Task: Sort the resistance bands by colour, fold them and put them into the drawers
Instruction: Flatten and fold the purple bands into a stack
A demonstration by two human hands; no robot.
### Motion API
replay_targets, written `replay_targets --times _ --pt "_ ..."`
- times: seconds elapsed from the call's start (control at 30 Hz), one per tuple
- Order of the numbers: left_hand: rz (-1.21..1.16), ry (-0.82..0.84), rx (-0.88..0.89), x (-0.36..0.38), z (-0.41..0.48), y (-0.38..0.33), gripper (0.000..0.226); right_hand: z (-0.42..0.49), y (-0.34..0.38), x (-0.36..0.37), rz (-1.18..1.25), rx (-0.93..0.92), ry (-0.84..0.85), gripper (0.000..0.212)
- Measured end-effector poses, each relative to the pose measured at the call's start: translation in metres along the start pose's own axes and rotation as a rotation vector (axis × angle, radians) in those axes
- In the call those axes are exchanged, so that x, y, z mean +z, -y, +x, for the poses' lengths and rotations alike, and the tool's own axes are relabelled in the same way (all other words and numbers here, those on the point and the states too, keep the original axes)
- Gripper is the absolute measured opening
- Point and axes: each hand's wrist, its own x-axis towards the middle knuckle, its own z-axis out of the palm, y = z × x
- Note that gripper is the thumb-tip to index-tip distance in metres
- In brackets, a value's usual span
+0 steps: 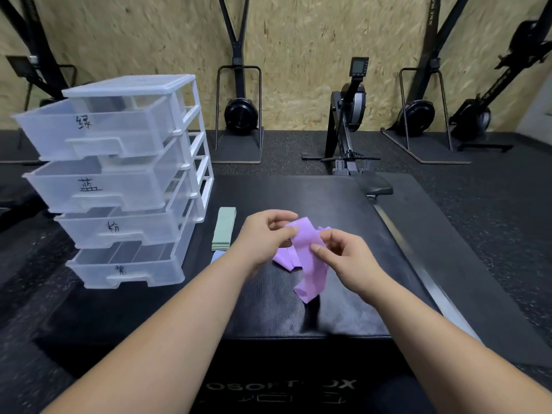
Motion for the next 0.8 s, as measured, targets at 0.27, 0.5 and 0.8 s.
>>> replay_targets --times 0.27,0.5,0.8 --pt "0.034 -0.034 -0.008 0.001 -0.004 -0.002 0.007 -0.017 0.005 -0.015 -0.025 0.123 0.213 0.018" --pt "-0.039 -0.325 -0.046 -0.006 -0.001 0.031 0.008 -0.036 -0.015 -0.042 -0.106 0.254 0.248 0.028" --pt "0.046 -0.49 -0.186 -0.006 -0.019 0.099 0.004 -0.054 -0.072 -0.098 -0.256 0.384 0.162 0.028"
